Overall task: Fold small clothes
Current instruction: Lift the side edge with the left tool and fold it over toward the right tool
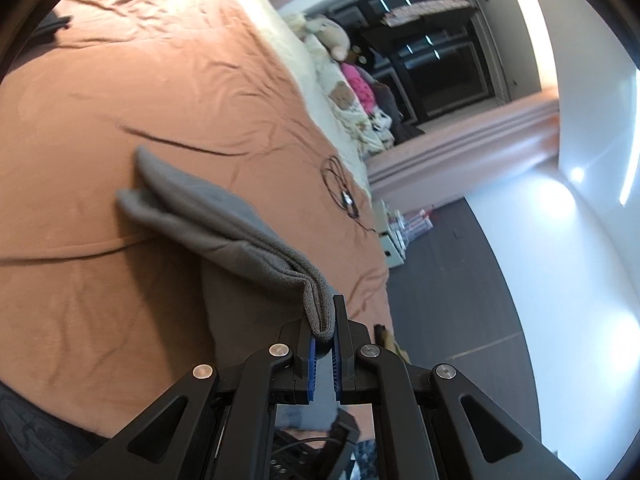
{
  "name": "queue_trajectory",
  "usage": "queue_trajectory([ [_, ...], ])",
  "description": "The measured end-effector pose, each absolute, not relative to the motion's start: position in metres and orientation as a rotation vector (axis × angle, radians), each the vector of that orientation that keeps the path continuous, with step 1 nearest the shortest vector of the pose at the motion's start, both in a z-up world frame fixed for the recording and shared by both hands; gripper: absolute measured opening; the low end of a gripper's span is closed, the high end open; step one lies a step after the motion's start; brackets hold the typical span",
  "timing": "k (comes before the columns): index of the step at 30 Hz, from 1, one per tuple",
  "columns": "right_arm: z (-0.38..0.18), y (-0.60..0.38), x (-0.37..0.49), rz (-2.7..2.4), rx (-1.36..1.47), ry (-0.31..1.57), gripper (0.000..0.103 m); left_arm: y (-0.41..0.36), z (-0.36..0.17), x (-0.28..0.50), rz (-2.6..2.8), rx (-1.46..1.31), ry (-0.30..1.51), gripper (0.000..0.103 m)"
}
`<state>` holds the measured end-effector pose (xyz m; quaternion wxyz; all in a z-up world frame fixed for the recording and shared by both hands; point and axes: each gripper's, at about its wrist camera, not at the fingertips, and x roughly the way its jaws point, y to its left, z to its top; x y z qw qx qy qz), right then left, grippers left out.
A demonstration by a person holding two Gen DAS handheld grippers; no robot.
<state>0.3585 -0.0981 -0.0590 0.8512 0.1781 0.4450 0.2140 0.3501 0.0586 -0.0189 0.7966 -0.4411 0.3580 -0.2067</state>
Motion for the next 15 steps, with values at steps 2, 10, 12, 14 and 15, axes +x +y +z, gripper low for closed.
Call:
queue_trajectory([
  [2, -0.059, -0.101, 0.358, 0.463, 0.385, 0.933, 0.009, 0.044, -0.011, 0.355, -0.468, -0.925, 0.774, 0.006],
  [10, -0.051, -0.128, 0.345, 0.474, 0.428, 0.885, 0.009, -0.011, 0.01, 0.367, -0.548, -0.835, 0.81, 0.006],
  [12, -0.045, -0.14, 0.339, 0.469, 0.444, 0.859, 0.009, -0.028, 0.014, 0.37, -0.569, -0.807, 0.823, 0.006],
  [14, -0.037, -0.156, 0.332, 0.461, 0.467, 0.83, 0.009, -0.041, 0.016, 0.372, -0.583, -0.785, 0.835, 0.006],
  [15, -0.035, -0.161, 0.329, 0.455, 0.471, 0.822, 0.009, -0.05, 0.016, 0.374, -0.593, -0.77, 0.845, 0.006],
])
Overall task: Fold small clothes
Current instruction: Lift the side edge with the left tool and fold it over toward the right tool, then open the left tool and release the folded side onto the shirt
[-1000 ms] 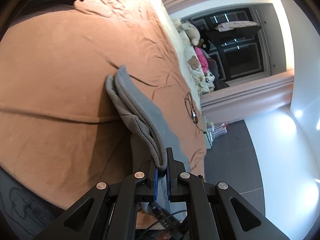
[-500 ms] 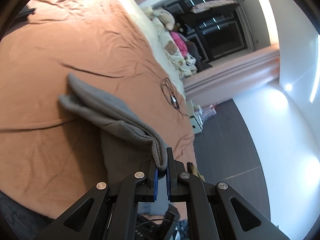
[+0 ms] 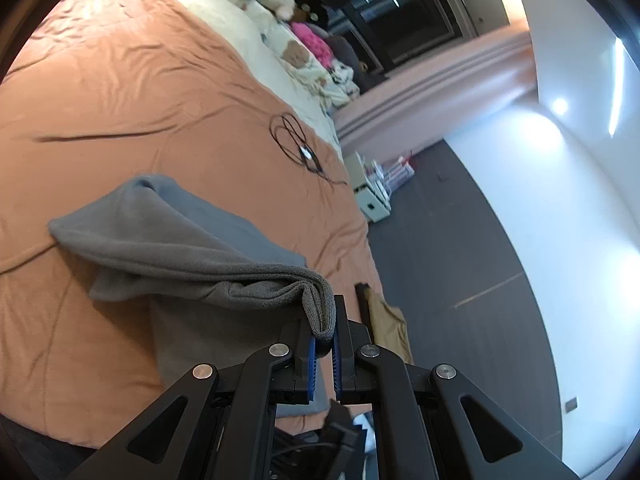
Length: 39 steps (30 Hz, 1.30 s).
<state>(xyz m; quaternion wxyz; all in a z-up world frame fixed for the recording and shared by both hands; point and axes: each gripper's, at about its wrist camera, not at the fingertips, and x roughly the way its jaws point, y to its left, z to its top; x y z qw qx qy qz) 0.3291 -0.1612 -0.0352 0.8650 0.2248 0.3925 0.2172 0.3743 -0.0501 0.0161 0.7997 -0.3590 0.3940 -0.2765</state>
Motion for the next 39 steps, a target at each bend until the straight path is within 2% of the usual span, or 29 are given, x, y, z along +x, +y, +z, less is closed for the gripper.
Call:
queue_trajectory([
  [3, -0.028, -0.185, 0.32, 0.43, 0.486, 0.799, 0.01, -0.069, 0.015, 0.378, -0.612, -0.744, 0.867, 0.006],
  [7, -0.022, -0.213, 0.302, 0.401, 0.505, 0.764, 0.016, -0.096, 0.011, 0.382, -0.638, -0.713, 0.898, 0.006],
  [9, -0.019, -0.226, 0.292, 0.386, 0.519, 0.741, 0.023, -0.11, 0.008, 0.385, -0.649, -0.696, 0.913, 0.006],
  [11, -0.02, -0.237, 0.282, 0.371, 0.533, 0.723, 0.04, -0.124, 0.004, 0.385, -0.661, -0.683, 0.93, 0.006],
  [13, -0.019, -0.25, 0.272, 0.336, 0.534, 0.705, 0.047, -0.14, -0.002, 0.385, -0.679, -0.667, 0.953, 0.006],
  [32, -0.019, -0.295, 0.22, 0.218, 0.594, 0.712, 0.047, -0.244, -0.071, 0.39, -0.731, -0.561, 1.154, 0.006],
  [33, -0.02, -0.295, 0.219, 0.218, 0.595, 0.714, 0.047, -0.249, -0.073, 0.389, -0.728, -0.542, 1.164, 0.008],
  [35, -0.021, -0.295, 0.219, 0.221, 0.599, 0.723, 0.047, -0.26, -0.081, 0.388, -0.731, -0.497, 1.18, 0.019],
  [37, -0.021, -0.292, 0.222, 0.224, 0.598, 0.731, 0.047, -0.264, -0.086, 0.387, -0.751, -0.495, 1.189, 0.049],
  [39, -0.024, -0.29, 0.224, 0.222, 0.593, 0.733, 0.047, -0.262, -0.087, 0.384, -0.76, -0.487, 1.177, 0.067],
])
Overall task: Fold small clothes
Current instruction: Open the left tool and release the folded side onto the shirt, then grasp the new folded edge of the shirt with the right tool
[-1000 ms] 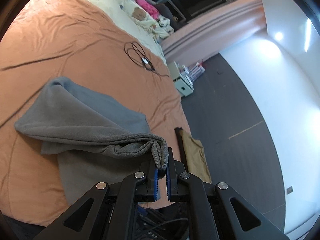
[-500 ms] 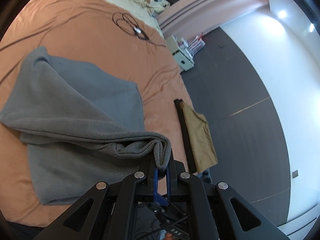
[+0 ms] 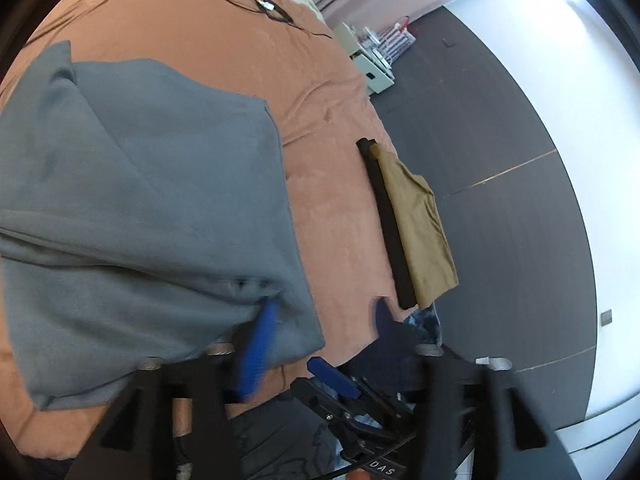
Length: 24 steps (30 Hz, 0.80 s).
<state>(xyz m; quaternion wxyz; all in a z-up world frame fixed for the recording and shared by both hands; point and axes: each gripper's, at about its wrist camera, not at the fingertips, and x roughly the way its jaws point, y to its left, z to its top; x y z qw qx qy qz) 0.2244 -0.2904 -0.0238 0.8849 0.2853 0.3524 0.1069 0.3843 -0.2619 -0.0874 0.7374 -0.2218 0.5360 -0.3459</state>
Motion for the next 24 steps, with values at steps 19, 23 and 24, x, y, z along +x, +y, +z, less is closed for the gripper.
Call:
queue_trajectory([
  [19, 0.002, -0.291, 0.271, 0.238, 0.43, 0.782, 0.047, -0.141, -0.133, 0.377, -0.487, -0.512, 1.174, 0.073],
  [23, 0.004, -0.287, 0.286, 0.242, 0.375, 0.817, 0.047, -0.118, -0.148, 0.374, -0.426, -0.525, 1.195, 0.069],
  [24, 0.005, -0.286, 0.289, 0.244, 0.366, 0.824, 0.047, -0.113, -0.152, 0.374, -0.414, -0.531, 1.202, 0.067],
])
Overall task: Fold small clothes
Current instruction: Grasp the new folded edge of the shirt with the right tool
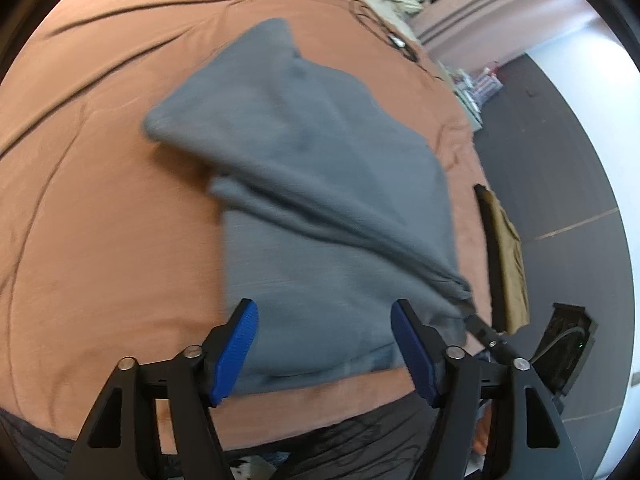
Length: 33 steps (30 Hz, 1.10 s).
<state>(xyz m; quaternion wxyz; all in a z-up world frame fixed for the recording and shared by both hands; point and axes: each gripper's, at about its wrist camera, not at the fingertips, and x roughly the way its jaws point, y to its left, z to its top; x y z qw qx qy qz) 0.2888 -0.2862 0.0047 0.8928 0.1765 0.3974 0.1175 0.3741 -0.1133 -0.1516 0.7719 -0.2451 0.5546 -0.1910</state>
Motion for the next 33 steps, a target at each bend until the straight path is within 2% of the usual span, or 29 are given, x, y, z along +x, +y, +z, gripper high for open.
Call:
queue_trajectory([
  [5, 0.01, -0.282, 0.308, 0.25, 0.335, 0.859, 0.047, -0.102, -0.162, 0.371, -0.376, -0.536, 1.214, 0.057],
  [10, 0.016, -0.269, 0.326, 0.267, 0.277, 0.89, 0.047, -0.098, -0.177, 0.367, -0.361, -0.545, 1.258, 0.039],
  [16, 0.019, -0.251, 0.348, 0.298, 0.156, 0.932, 0.047, -0.095, -0.185, 0.361, -0.353, -0.54, 1.278, 0.035],
  [23, 0.019, -0.234, 0.356, 0.325, 0.021, 0.94, 0.046, -0.102, -0.186, 0.364, -0.341, -0.527, 1.281, 0.035],
  [25, 0.019, -0.232, 0.358, 0.325, -0.001, 0.94, 0.04, -0.103, -0.186, 0.365, -0.339, -0.528, 1.282, 0.035],
  [27, 0.02, -0.23, 0.361, 0.327, -0.019, 0.941, 0.026, -0.103, -0.185, 0.365, -0.339, -0.52, 1.283, 0.035],
  [28, 0.021, -0.23, 0.363, 0.329, -0.021, 0.945, 0.016, -0.104, -0.185, 0.365, -0.339, -0.518, 1.285, 0.035],
  [31, 0.029, -0.243, 0.362, 0.364, 0.101, 0.94, 0.008, -0.104, -0.183, 0.364, -0.343, -0.506, 1.299, 0.035],
  [33, 0.035, -0.251, 0.359, 0.374, 0.144, 0.932, 0.007, -0.104, -0.181, 0.363, -0.345, -0.501, 1.299, 0.035],
])
